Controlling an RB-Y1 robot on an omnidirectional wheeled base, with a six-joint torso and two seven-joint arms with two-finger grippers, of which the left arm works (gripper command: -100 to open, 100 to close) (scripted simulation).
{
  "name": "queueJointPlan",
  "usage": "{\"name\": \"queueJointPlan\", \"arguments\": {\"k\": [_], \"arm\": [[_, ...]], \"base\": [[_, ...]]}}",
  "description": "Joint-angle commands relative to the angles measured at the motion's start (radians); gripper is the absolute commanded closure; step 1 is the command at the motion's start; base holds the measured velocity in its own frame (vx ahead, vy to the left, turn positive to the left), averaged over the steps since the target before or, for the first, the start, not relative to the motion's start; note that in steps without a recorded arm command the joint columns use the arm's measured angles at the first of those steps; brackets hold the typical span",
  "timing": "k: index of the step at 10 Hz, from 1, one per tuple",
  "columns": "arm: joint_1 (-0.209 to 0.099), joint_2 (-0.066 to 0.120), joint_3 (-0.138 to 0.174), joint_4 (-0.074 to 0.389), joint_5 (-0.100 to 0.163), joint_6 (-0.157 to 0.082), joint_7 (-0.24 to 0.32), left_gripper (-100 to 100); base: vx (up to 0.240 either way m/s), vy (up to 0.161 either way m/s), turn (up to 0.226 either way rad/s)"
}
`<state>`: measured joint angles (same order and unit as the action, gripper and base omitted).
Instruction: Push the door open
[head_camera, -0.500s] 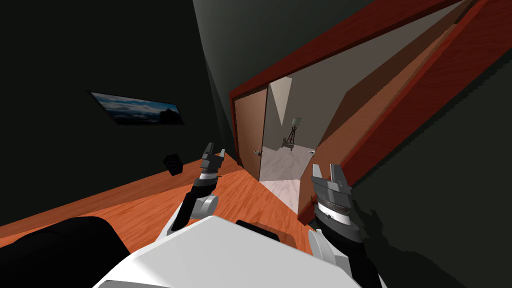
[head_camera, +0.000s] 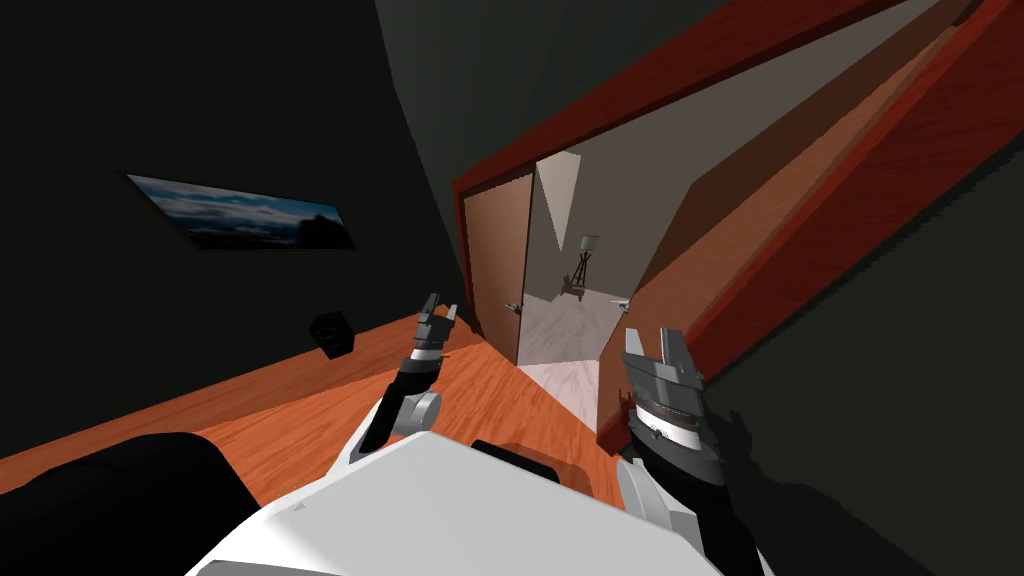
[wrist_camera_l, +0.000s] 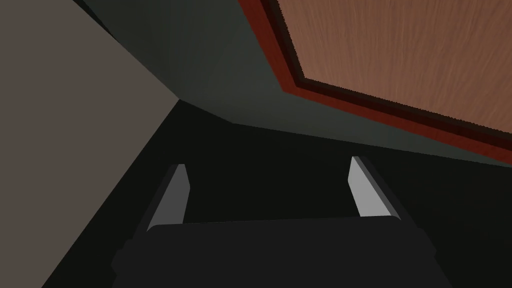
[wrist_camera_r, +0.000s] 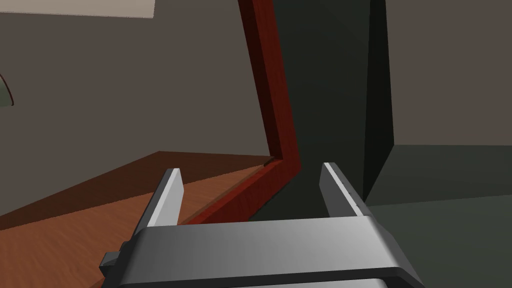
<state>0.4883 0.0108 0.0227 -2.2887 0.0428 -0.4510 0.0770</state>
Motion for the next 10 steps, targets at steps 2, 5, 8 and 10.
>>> {"name": "queueJointPlan", "arguments": {"k": [2, 5, 8, 10], "arm": [[-0.014, 0.015, -0.013, 0.067, -0.004, -0.016, -0.002, -100], [-0.026, 0.027, -0.025, 0.129, -0.008, -0.031, -0.004, -100], [-0.040, 0.038, -0.040, 0.201, -0.013, -0.048, -0.006, -100], [-0.050, 0.045, -0.050, 0.252, -0.016, -0.061, -0.007, -100]], "base": [[0.115, 0.053, -0.072], [0.085, 0.041, -0.043], [0.083, 0.046, -0.068], [0.095, 0.051, -0.066]]}}
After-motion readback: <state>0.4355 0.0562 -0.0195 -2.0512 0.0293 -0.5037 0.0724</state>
